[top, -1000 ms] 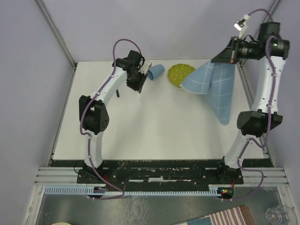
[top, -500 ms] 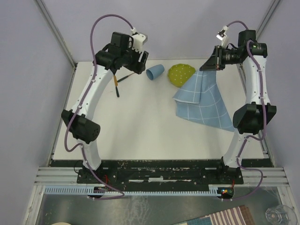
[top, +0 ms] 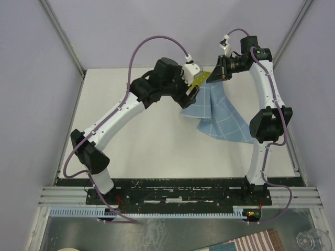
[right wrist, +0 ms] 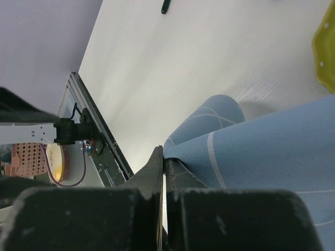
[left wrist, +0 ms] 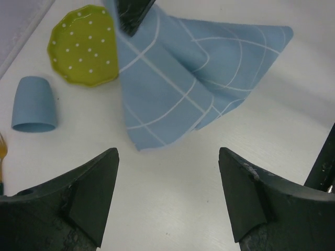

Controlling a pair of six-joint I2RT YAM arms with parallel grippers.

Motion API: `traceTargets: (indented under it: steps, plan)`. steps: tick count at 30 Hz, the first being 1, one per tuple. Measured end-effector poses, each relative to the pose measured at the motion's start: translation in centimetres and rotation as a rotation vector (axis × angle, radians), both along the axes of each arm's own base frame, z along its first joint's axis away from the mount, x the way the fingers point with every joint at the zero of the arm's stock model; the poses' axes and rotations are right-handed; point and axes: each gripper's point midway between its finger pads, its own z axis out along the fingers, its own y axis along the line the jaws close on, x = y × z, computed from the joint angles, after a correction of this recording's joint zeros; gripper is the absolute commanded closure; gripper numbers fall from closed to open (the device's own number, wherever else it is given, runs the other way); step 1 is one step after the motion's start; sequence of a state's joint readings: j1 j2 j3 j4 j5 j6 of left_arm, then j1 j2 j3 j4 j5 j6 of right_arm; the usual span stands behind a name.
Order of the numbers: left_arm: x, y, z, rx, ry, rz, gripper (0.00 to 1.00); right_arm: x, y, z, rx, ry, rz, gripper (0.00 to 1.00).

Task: Set the dinner table for one person
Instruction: Flatten out the napkin at the center of the board.

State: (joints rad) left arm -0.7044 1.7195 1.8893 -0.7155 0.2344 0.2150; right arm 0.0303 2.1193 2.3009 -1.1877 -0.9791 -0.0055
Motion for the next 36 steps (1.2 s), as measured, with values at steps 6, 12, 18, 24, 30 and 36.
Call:
traceTargets:
  steps: [6,12,18,24,30,36]
  plan:
    - [1.4,-3.8,-3.2,0.061,-0.036,0.047,0.18,0.1,3.5,-1.1,-0.004,0.008,0.055,0.98]
    - [5.0,-3.6,-6.6,0.139,-0.063,0.221,0.18,0.2,5.4,-0.9,0.014,0.003,0.067,0.98]
    - [7.4,-2.8,-7.7,0.215,-0.179,0.445,0.19,1.0,5.7,-2.5,0.032,0.023,0.043,0.98]
    - [7.0,-3.5,-7.7,0.242,-0.266,0.578,0.2,1.4,5.9,-4.0,0.045,0.067,0.018,0.98]
    - [5.0,-5.0,-7.0,0.231,-0.312,0.623,0.2,1.9,6.0,-3.8,0.056,0.066,-0.005,0.98]
    - [4.0,-5.5,-6.8,0.212,-0.317,0.651,0.2,2.5,6.2,-3.2,0.081,0.066,-0.022,0.98]
